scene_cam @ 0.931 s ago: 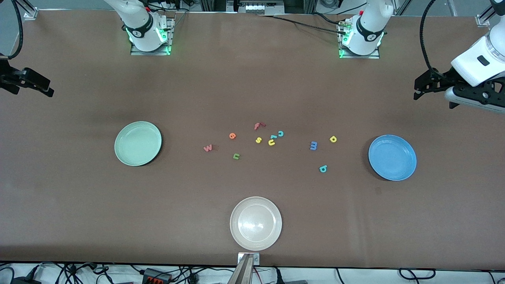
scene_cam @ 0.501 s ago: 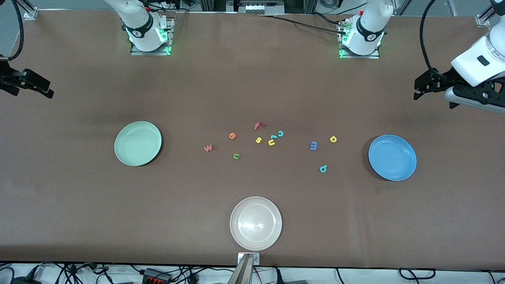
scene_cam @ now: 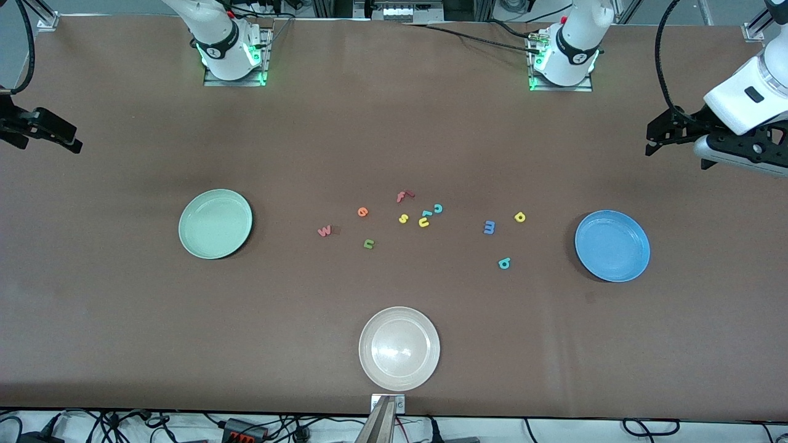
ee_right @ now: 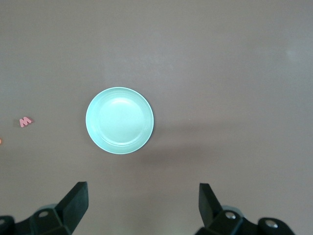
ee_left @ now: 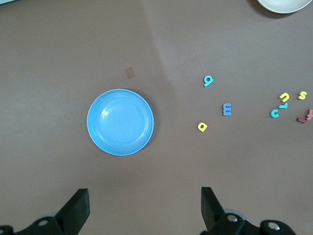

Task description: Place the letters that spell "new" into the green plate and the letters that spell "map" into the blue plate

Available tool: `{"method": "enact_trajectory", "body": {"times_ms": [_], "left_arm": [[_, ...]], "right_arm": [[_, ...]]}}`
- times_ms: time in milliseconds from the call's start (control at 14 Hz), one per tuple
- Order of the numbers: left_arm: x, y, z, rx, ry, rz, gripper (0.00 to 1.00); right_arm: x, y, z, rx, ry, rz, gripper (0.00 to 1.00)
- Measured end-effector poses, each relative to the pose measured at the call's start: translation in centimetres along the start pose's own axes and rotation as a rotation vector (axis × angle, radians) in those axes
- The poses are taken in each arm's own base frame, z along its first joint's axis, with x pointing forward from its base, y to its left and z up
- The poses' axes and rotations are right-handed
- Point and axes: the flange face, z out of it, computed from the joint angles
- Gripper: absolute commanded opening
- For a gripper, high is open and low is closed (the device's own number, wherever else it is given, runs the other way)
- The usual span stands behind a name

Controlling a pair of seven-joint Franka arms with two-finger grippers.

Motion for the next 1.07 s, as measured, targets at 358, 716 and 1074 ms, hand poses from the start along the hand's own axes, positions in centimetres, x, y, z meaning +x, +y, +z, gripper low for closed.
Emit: {"method": "enact_trajectory", "body": {"times_ms": [358,716,1074], "left_arm": [[0.0,0.0,0.0,-0.001,-0.003,0.0,1.0],[-0.2,-0.1,0.1,-0.003,-0.016,-0.003,1.0],[-0.2,-0.2,0.2,-0.004,-0.021,-0.004,1.0]], "right_arm": [[0.0,-0.1,0.0,0.0,0.0,-0.002,1.0],[0.4,-0.3,1.3,-0.001,-0.027,-0.009,1.0],[2.9,-6.5,9.7,-0.013,-0.173,-0.116,1.0]]}}
